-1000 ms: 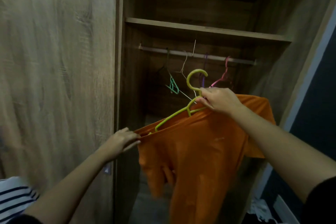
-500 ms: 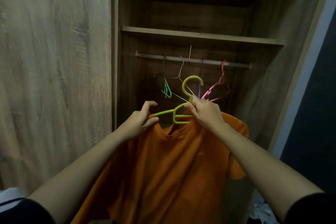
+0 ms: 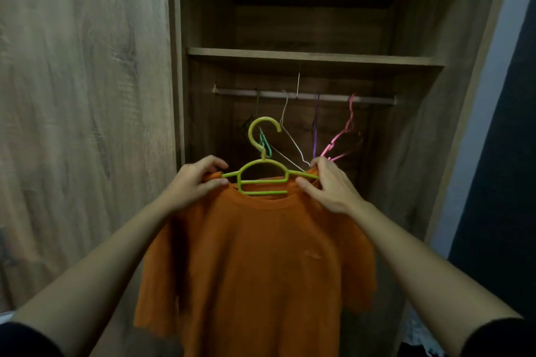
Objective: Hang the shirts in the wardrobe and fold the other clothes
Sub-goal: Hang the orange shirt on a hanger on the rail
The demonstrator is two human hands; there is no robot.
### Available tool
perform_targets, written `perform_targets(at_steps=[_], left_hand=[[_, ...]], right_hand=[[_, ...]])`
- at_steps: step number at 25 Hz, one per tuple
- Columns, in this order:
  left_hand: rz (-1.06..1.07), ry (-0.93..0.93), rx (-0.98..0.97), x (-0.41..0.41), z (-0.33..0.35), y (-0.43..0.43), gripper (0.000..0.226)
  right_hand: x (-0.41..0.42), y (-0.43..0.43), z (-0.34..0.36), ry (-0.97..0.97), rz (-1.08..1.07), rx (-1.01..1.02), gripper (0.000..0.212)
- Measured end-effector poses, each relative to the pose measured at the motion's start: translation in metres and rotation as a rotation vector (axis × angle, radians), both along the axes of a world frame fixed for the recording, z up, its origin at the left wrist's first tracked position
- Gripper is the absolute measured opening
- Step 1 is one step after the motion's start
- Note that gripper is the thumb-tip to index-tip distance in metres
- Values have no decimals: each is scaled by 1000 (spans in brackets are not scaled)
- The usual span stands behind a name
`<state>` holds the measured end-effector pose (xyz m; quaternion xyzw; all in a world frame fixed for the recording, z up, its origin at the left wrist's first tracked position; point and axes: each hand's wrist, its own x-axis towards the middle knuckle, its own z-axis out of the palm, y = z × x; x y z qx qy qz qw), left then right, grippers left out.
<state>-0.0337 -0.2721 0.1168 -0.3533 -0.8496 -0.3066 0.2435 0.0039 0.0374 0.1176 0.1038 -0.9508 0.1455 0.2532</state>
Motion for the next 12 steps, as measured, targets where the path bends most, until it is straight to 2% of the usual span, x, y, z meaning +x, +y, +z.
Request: perform_targets(at_steps=[2, 4, 7, 10, 12], left_hand=[[-7, 9, 25, 3, 2, -7, 29], [-23, 10, 58, 7, 3, -6, 29], [-33, -5, 184, 10, 0, -5, 20], [36, 53, 348, 11, -3, -5, 21], [64, 38, 239, 9, 0, -4, 29]], right_hand=[[1, 2, 3, -40, 29, 42, 62], [-1, -6, 5, -40, 81, 102, 44], [-2, -10, 2, 21, 152, 23, 17], [-2, -8, 4, 36, 128, -91, 16], [0, -8, 9, 57, 99, -135, 18]])
